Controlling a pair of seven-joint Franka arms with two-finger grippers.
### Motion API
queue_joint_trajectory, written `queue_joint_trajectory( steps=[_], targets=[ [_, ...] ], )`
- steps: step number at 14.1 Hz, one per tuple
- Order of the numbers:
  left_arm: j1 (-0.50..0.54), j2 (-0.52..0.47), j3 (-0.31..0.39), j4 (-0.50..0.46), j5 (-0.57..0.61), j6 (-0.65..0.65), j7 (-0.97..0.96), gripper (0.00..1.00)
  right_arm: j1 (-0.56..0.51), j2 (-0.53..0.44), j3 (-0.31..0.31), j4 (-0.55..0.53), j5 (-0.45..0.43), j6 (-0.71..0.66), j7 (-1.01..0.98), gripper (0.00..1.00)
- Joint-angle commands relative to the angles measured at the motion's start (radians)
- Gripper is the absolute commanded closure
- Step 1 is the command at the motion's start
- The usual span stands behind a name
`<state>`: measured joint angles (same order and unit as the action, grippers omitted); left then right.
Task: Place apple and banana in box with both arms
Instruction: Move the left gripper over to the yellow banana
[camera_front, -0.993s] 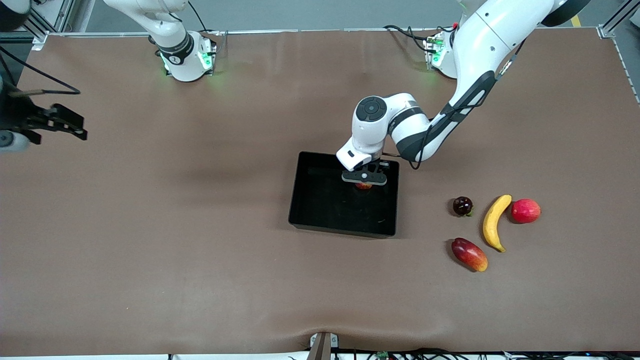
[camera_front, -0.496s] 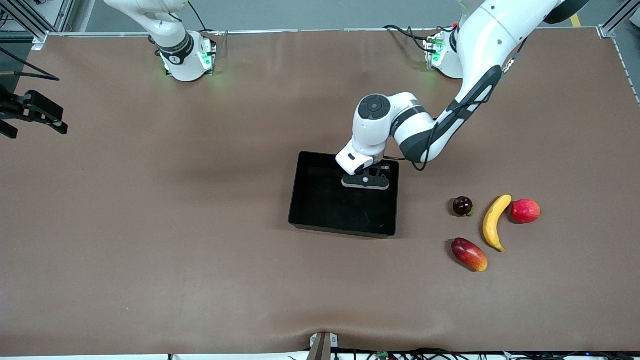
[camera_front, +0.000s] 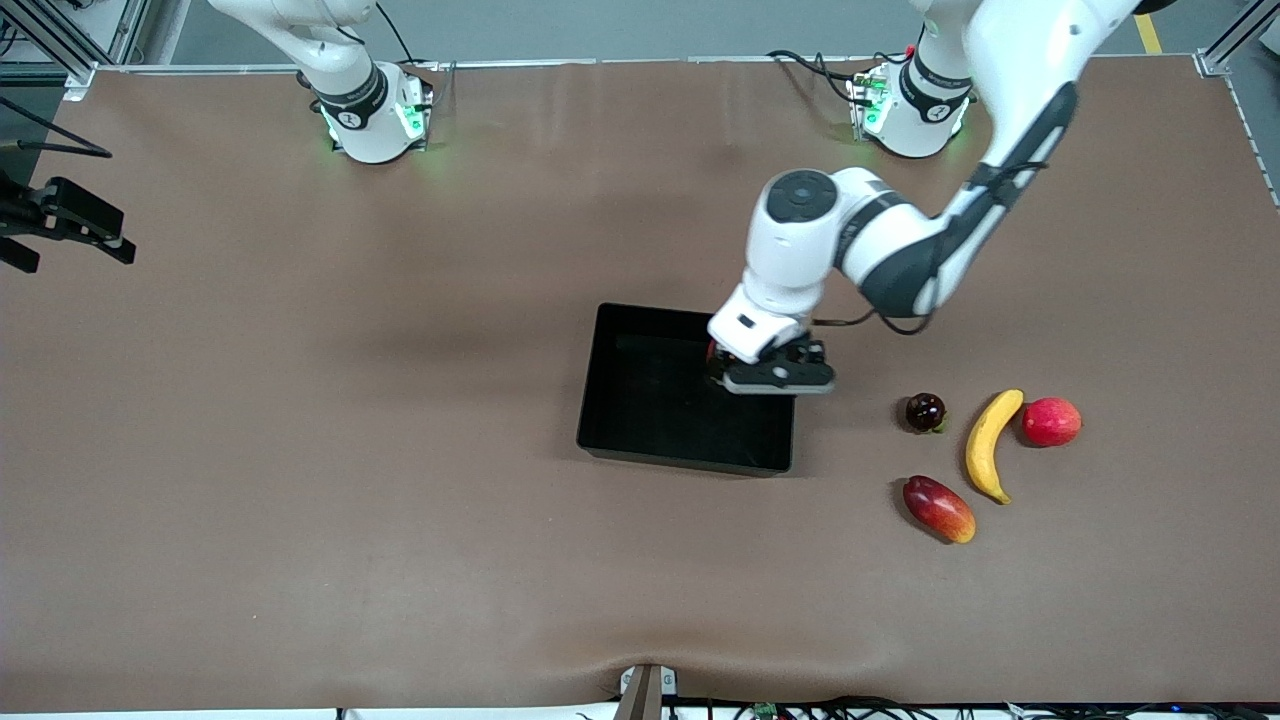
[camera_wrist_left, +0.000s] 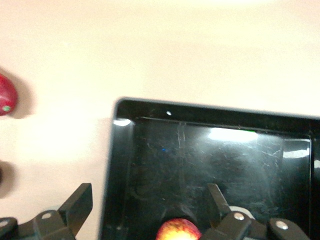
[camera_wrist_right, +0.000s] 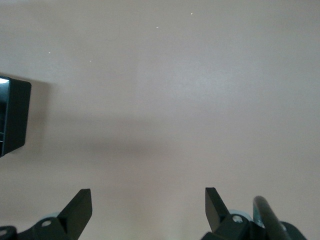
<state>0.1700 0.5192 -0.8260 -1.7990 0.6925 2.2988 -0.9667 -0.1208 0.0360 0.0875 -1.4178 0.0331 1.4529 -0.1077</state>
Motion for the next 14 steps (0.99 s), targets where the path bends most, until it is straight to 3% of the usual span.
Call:
queue_joint_trajectory(
  steps=[1,4,11,14],
  targets=[
    [0.168,-0.007,-0.106,0.01,-0.056,-0.048,0.118,0.0,-0.027,-0.002,0.011,0.008,0.027,-0.017,-0.012,0.0],
    [0.302,-0.007,-0.168,0.006,-0.059,-0.134,0.25,0.0,-0.026,-0.002,0.011,0.005,0.03,-0.02,-0.01,0.0],
    [0.505,0.061,-0.159,-0.025,-0.03,-0.171,0.675,0.0,-0.022,-0.001,0.017,0.002,0.021,-0.016,-0.014,0.0],
    [0.575,0.142,-0.148,-0.026,0.054,-0.144,0.813,0.0,-0.017,-0.001,0.017,0.002,0.021,-0.014,-0.014,0.0]
  ],
)
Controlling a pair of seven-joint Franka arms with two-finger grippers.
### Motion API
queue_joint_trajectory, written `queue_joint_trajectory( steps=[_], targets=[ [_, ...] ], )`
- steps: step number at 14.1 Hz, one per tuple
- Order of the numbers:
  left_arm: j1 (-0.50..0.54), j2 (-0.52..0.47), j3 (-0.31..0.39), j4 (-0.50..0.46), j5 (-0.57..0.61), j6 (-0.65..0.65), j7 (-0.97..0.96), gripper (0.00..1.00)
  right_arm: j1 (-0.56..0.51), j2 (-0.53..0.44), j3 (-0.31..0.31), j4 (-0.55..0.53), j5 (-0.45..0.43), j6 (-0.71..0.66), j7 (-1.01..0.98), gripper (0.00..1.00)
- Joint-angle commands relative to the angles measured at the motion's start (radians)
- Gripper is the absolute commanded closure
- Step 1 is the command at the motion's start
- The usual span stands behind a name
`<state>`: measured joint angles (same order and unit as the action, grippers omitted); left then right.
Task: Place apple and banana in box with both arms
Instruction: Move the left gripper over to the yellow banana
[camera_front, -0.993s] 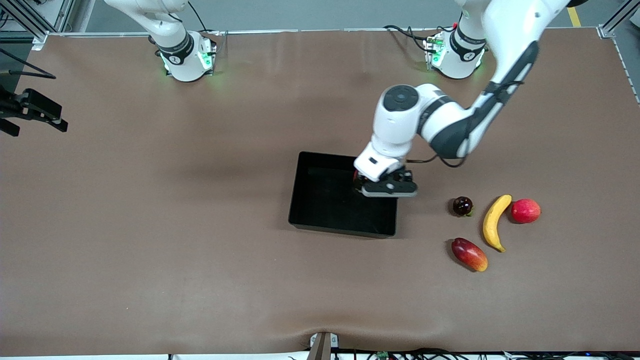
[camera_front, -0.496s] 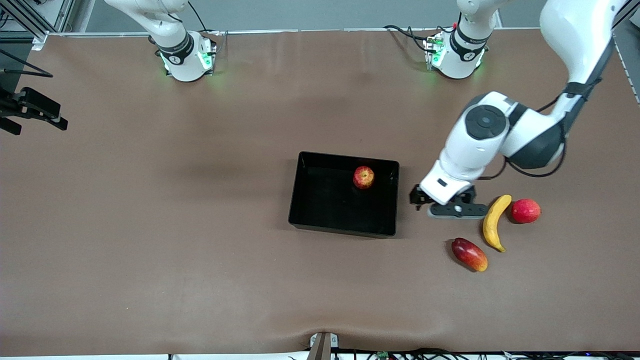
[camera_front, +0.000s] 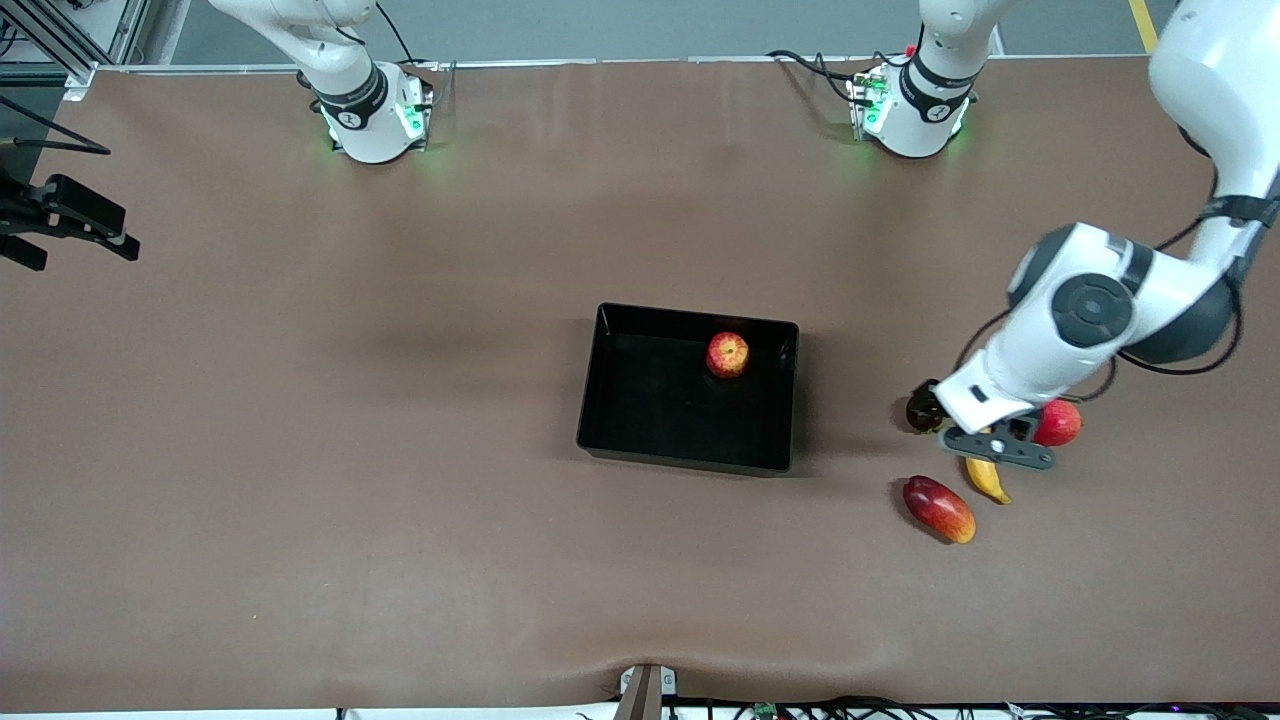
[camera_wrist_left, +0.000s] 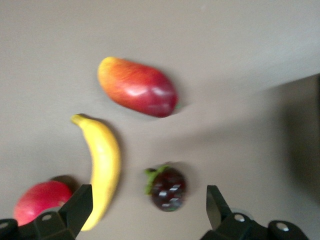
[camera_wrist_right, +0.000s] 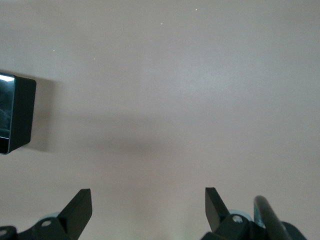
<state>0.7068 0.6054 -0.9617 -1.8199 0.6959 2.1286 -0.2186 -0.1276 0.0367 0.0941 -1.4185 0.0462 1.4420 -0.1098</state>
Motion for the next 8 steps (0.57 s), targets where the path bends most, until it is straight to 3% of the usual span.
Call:
queue_joint_trajectory(
  steps=[1,6,8],
  targets=[
    [0.055,0.083,-0.005,-0.004,0.068,0.046,0.1,0.0,-0.012,-0.001,0.01,0.003,0.007,-0.005,-0.011,0.0],
    [0.062,0.139,0.087,-0.006,0.073,0.138,0.289,0.0,-0.006,-0.001,0.009,0.003,0.007,-0.002,-0.011,0.0],
    [0.06,0.145,0.112,-0.016,0.073,0.146,0.303,0.07,-0.006,-0.001,0.01,0.003,0.006,0.0,-0.011,0.0]
  ],
)
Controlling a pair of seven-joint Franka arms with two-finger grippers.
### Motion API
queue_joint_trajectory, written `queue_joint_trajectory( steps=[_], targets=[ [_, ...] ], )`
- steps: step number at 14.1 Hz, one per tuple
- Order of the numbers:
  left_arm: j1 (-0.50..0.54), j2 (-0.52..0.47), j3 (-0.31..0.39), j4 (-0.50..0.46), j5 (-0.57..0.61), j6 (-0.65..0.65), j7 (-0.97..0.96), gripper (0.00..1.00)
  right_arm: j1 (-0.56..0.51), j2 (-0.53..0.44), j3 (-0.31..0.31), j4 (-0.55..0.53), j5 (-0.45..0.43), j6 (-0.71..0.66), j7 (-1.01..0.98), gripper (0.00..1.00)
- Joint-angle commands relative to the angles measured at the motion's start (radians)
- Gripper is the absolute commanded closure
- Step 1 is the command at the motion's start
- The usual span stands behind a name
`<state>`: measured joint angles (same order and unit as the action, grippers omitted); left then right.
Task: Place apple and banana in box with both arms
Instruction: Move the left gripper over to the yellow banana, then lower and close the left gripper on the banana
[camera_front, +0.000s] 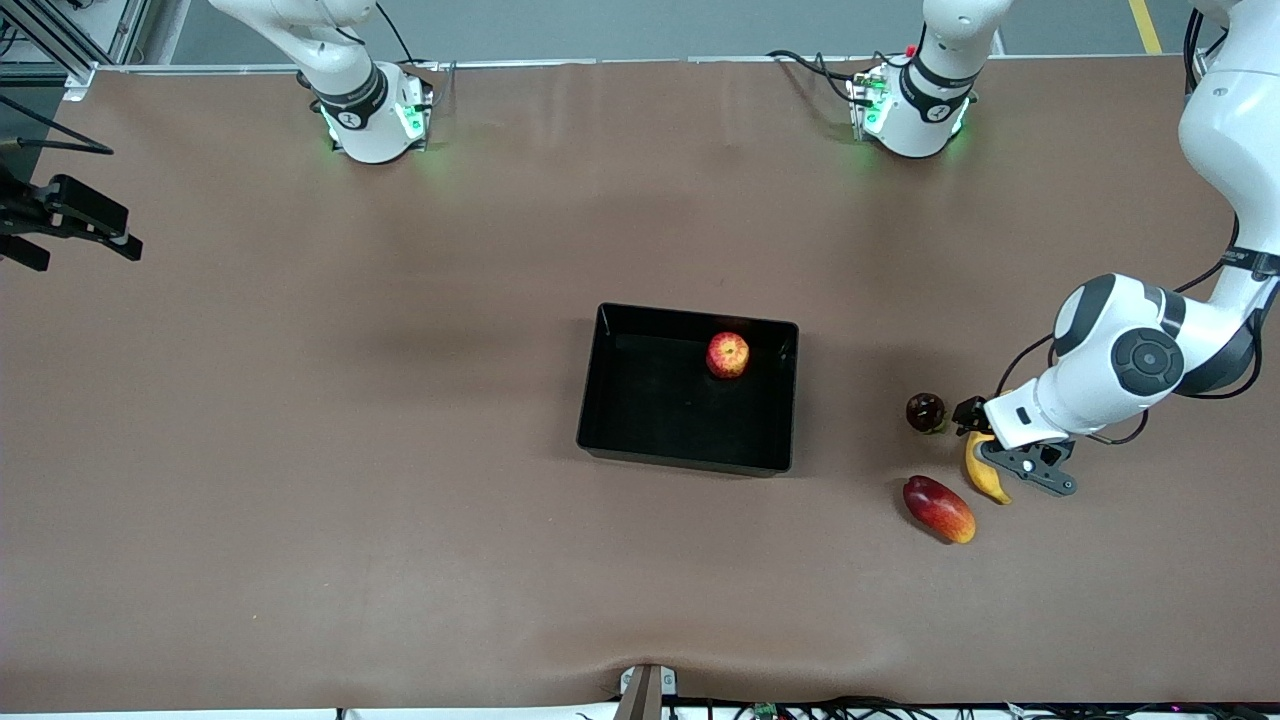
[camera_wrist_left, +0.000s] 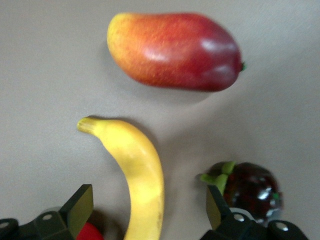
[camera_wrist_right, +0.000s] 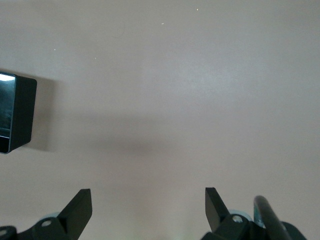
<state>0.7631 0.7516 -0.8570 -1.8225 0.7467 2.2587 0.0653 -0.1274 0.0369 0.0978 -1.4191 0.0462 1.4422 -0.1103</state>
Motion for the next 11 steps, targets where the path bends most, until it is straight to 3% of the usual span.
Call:
queue_joint_trajectory(
  steps=[1,4,7,9,11],
  targets=[
    [0.004,0.0,0.016,-0.02,0.022,0.016,0.019,0.1,-0.006,-0.002,0.007,0.003,0.006,-0.002,-0.011,0.0],
    [0.001,0.005,0.039,-0.032,0.023,0.018,0.019,0.21,-0.006,-0.002,0.007,0.003,0.006,-0.002,-0.011,0.0],
    [-0.004,0.017,0.047,-0.035,0.025,0.019,0.021,0.24,-0.006,-0.002,0.007,0.003,0.006,0.001,-0.011,0.0],
    [-0.005,0.029,0.052,-0.035,0.025,0.031,0.021,0.34,-0.006,0.0,0.007,0.003,0.006,0.003,-0.011,0.0],
    [-0.005,0.044,0.056,-0.035,0.042,0.033,0.021,0.51,-0.006,0.001,0.007,0.003,0.006,0.004,-0.011,0.0]
  ],
)
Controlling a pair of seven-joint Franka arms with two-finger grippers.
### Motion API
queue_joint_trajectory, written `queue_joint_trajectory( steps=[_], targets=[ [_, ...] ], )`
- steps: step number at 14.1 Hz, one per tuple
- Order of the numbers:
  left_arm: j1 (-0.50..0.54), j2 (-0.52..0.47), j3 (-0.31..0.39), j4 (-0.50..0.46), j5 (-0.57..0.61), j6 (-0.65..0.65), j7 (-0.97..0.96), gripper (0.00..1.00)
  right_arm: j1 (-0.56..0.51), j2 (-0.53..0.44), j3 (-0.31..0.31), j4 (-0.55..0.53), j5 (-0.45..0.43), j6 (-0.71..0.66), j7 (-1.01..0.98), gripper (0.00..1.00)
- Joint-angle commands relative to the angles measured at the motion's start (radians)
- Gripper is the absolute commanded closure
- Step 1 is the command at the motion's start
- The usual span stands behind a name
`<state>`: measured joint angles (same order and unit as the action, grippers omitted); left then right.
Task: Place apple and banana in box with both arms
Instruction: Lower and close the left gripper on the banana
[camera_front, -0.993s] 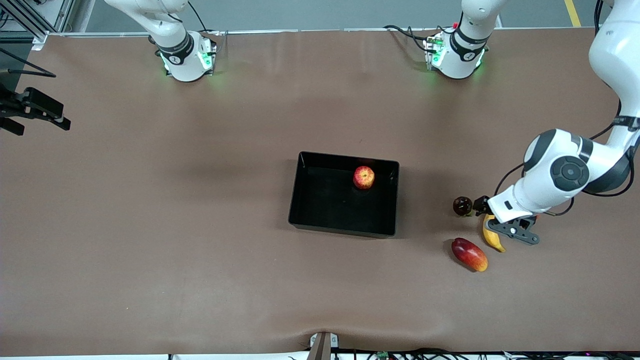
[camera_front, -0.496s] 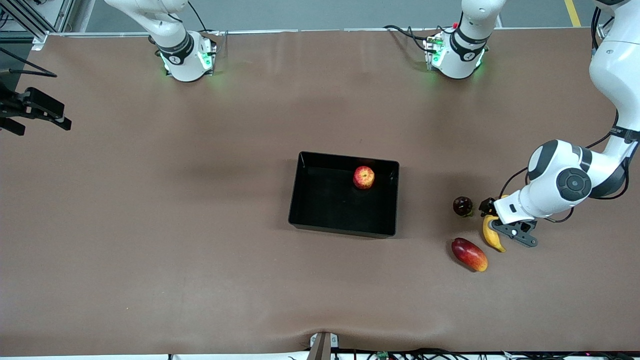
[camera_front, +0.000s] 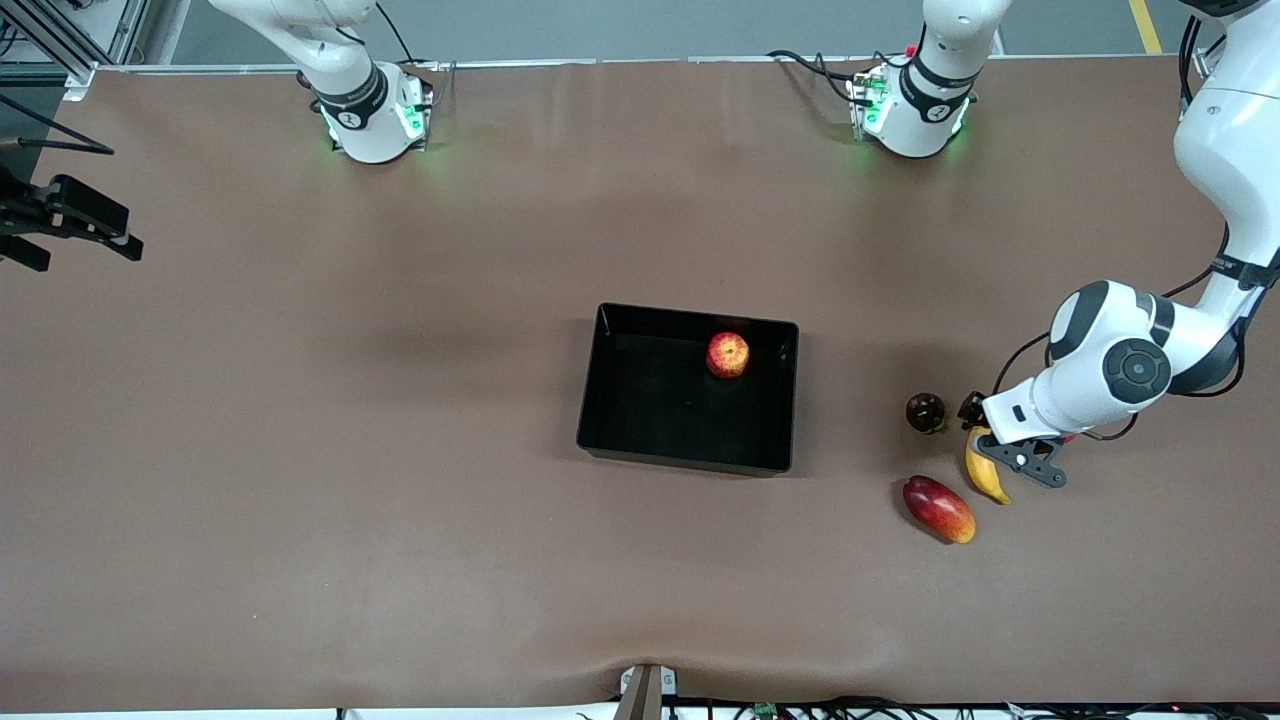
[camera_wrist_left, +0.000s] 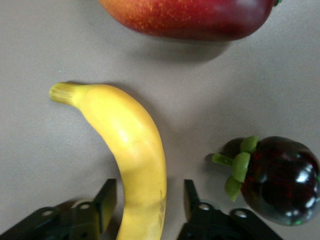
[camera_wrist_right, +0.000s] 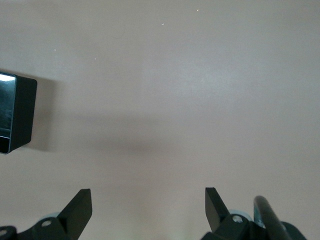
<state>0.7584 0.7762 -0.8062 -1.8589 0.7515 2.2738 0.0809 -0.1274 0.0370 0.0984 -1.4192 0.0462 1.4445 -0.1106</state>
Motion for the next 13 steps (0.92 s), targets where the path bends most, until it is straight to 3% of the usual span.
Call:
queue_joint_trajectory(
  steps=[1,4,6,9,13],
  targets=[
    [-0.001,0.021,0.005,0.0,0.07,0.018,0.004,0.59,-0.006,0.001,0.006,0.005,0.006,0.002,-0.011,0.0],
    [0.004,0.02,0.004,-0.003,0.071,0.016,-0.01,1.0,-0.005,0.001,0.006,0.006,0.007,0.004,-0.011,0.0],
    [0.005,-0.009,-0.024,-0.003,0.037,0.006,-0.023,1.0,-0.005,0.001,0.006,0.006,0.007,0.004,-0.011,0.0],
    [0.025,-0.026,-0.118,0.017,-0.027,-0.092,-0.027,1.0,-0.006,0.003,0.004,0.006,0.007,0.004,-0.011,0.0],
    [0.042,-0.041,-0.293,0.134,-0.081,-0.362,-0.038,1.0,-0.006,0.003,0.004,0.006,0.007,0.004,-0.011,0.0]
  ],
)
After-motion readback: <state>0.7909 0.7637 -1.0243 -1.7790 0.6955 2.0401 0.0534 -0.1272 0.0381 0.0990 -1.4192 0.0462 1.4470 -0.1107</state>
